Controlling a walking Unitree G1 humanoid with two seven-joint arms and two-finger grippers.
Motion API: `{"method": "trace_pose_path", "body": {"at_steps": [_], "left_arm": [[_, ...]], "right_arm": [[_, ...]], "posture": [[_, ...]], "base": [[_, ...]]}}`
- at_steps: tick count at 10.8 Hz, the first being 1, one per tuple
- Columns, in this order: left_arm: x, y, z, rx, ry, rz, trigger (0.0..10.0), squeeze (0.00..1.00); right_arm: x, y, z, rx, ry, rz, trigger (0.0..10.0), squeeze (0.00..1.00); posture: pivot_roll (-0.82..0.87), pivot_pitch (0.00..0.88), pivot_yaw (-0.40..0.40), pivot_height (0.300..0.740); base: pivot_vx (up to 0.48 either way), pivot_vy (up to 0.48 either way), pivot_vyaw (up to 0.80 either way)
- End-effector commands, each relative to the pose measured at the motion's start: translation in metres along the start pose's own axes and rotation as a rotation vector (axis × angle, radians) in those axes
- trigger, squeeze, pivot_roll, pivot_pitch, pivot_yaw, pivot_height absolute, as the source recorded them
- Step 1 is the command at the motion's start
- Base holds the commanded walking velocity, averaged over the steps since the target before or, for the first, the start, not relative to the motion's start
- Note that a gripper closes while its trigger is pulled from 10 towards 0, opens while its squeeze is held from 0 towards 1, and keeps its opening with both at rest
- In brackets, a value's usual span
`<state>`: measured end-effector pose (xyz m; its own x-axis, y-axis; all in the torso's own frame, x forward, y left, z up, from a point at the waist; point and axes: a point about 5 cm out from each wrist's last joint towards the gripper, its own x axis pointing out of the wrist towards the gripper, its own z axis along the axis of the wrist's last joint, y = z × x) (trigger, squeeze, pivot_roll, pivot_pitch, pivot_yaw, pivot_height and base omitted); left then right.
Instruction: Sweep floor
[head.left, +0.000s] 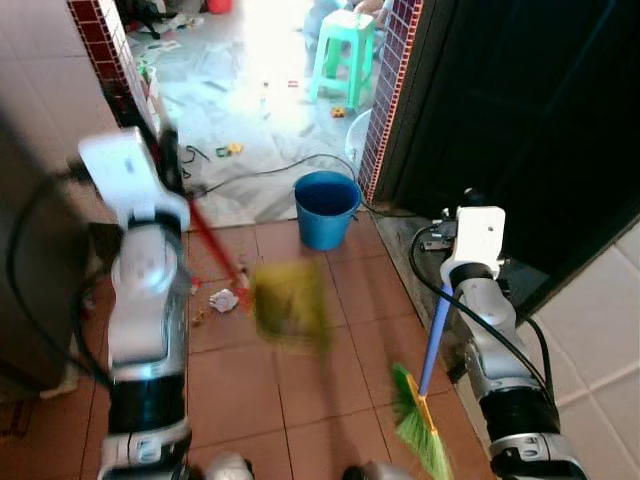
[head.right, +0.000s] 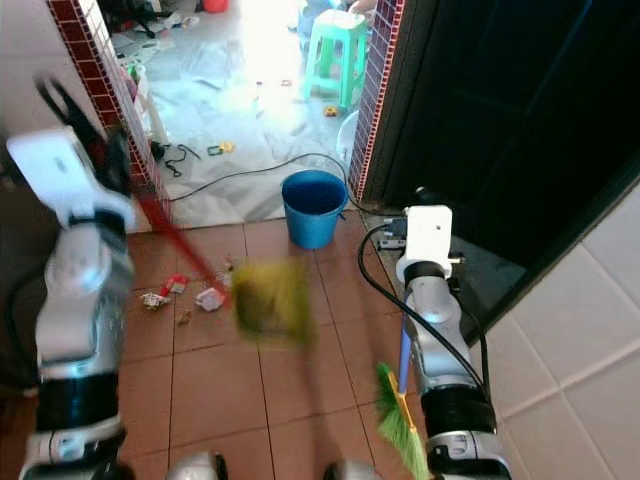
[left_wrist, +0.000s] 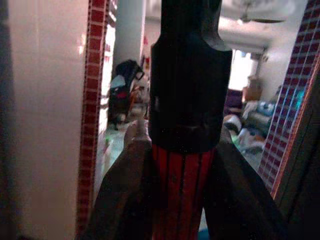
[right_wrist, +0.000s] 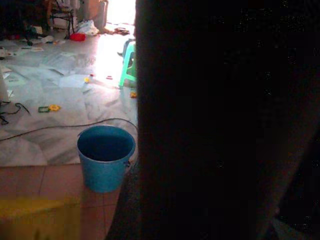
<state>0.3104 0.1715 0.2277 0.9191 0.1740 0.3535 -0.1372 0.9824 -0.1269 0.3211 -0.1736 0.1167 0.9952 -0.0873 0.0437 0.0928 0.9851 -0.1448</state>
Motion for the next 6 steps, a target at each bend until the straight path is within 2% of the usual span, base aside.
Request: {"method": "trace_pose_path", "body": {"at_steps": [1,3,6], "left_arm": [[0.007,0.002,0.026,-0.014,-0.104,0.011,10.0,0.00],[0.013,0.004,0.035,-0.019,-0.129,0.013,10.0,0.00],[0.015,0.004,0.038,-0.028,-0.139,0.020,10.0,0.00]], "right_arm": [[0.004,-0.001,0.007,-0.002,-0.028,-0.001,10.0,0.00],[0.005,-0.001,0.008,-0.003,-0.033,0.004,10.0,0.00],[0.006,0.000,0.009,-0.004,-0.037,0.009,10.0,0.00]], "posture": [[0.00,0.039,-0.029,0.740],[0.00,0.036,-0.029,0.740],[0.00,0.030,-0.031,0.740]], "base": [[0.334,0.000,0.00],[0.351,0.000,0.00],[0.480,0.000,0.00]]}}
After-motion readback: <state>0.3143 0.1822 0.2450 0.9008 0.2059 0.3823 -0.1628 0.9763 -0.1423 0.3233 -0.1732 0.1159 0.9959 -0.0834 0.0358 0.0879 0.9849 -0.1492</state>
